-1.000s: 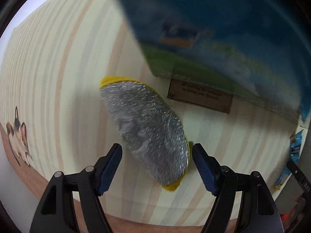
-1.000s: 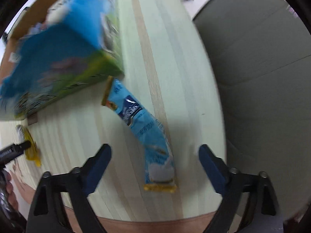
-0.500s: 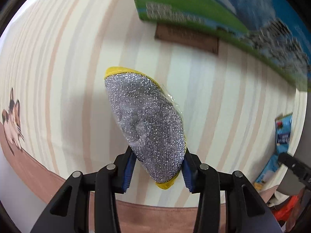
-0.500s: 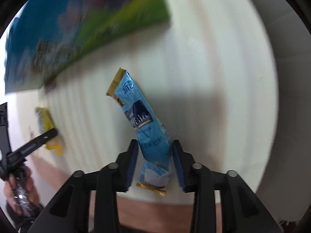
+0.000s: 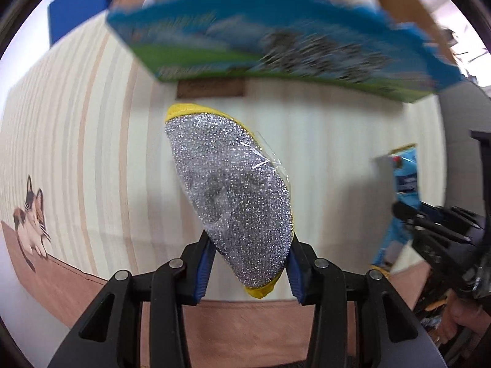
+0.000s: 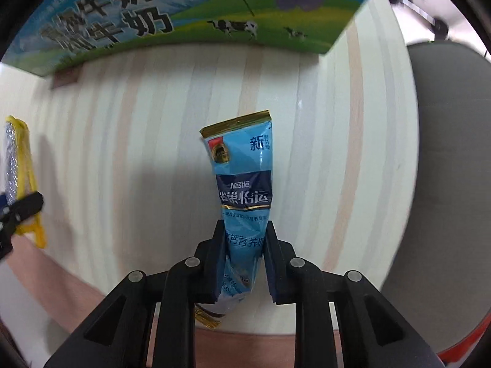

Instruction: Organize soft objects

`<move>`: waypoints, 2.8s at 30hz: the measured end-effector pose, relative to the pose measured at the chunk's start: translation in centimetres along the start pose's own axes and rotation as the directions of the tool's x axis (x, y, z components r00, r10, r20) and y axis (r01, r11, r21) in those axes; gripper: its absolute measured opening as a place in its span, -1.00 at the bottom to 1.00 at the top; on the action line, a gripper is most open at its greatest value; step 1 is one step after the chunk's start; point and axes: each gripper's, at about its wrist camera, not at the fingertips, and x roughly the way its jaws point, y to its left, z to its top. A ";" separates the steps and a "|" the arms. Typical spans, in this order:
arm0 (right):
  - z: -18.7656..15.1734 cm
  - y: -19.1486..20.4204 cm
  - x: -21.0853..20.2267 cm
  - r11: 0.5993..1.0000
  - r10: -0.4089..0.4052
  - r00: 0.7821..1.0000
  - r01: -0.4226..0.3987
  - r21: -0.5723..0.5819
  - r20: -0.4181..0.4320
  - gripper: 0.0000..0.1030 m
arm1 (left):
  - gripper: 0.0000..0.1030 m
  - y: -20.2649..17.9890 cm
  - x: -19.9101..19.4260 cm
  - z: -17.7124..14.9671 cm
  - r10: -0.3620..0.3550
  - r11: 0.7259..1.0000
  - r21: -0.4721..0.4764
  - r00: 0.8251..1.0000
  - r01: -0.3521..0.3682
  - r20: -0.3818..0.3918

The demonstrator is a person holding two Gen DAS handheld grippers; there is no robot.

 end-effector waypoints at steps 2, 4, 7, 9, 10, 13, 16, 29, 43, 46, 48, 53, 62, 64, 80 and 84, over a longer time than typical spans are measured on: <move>-0.8 0.2 -1.8 1.000 0.012 0.999 -0.012 -0.009 0.037 -0.55 | -0.25 -1.3 -2.1 -0.7 -0.017 1.000 0.020 0.999 0.017 0.032; -1.5 0.0 -5.0 0.998 0.064 0.994 -0.063 -0.019 0.086 -0.55 | -0.25 -2.5 -4.9 -1.4 -0.038 0.999 0.041 0.996 0.034 0.084; -2.1 0.4 -9.6 0.994 0.111 0.983 -0.107 -0.035 0.148 -0.55 | -0.25 -3.1 -8.4 -1.5 -0.075 0.995 0.069 0.988 0.066 0.137; -2.3 0.3 -12.5 0.991 0.130 0.973 -0.123 -0.047 0.189 -0.55 | -0.25 -2.1 -10.5 -0.8 -0.093 0.993 0.084 0.982 0.080 0.165; -2.2 0.1 -13.9 0.990 0.137 0.968 -0.129 -0.052 0.211 -0.55 | -0.25 -1.8 -11.8 0.1 -0.099 0.992 0.094 0.979 0.084 0.176; -2.2 -0.8 -17.6 0.988 0.149 0.954 -0.138 -0.062 0.262 -0.55 | -0.25 -1.2 -14.6 2.2 -0.116 0.990 0.109 0.971 0.095 0.211; -0.3 0.1 -21.0 0.988 0.152 0.942 -0.134 -0.079 0.298 -0.55 | -0.25 1.8 -17.1 5.7 -0.120 0.989 0.108 0.966 0.097 0.230; 16.8 -1.7 -22.4 0.991 -0.090 0.956 0.114 -0.068 0.279 -0.55 | -0.25 7.5 -12.1 20.4 -0.064 0.998 0.007 0.988 0.064 0.138; 24.2 -3.1 -13.4 0.972 -0.190 0.978 0.200 -0.120 0.086 -0.53 | -0.19 8.3 -3.3 25.7 -0.085 0.996 -0.025 0.994 0.084 -0.072; 24.9 -2.9 -12.7 0.976 -0.177 0.982 0.183 -0.118 0.059 -0.43 | 0.13 8.4 -2.5 26.5 -0.096 0.995 -0.044 0.990 0.092 -0.102; 25.0 -2.6 -12.3 0.977 -0.167 0.985 0.172 -0.123 0.044 -0.28 | 0.47 8.1 -2.4 26.4 -0.066 0.998 -0.025 0.994 0.064 -0.092; 24.8 -1.4 -12.9 0.979 -0.142 0.988 0.150 -0.136 0.067 0.58 | 0.80 8.0 -3.1 26.2 -0.107 0.994 -0.024 0.992 0.106 -0.063; 22.1 -0.7 -13.3 0.998 -0.059 0.982 0.056 0.025 0.180 1.00 | 0.98 8.7 -6.7 23.3 -0.041 0.998 -0.043 0.990 0.047 0.137; 21.3 -0.8 -13.0 0.998 -0.048 0.980 0.038 0.055 0.192 1.00 | 0.98 8.8 -7.0 22.4 -0.027 0.999 -0.041 0.988 0.034 0.153; 13.9 0.0 -17.2 0.990 -0.088 0.952 0.051 0.130 0.292 1.00 | 0.98 7.2 -12.9 15.9 0.047 0.999 -0.004 0.957 -0.048 0.287; 10.7 0.6 -21.5 0.987 -0.125 0.925 0.077 0.144 0.359 1.00 | 0.98 6.2 -17.8 12.3 0.073 0.996 0.009 0.916 -0.084 0.394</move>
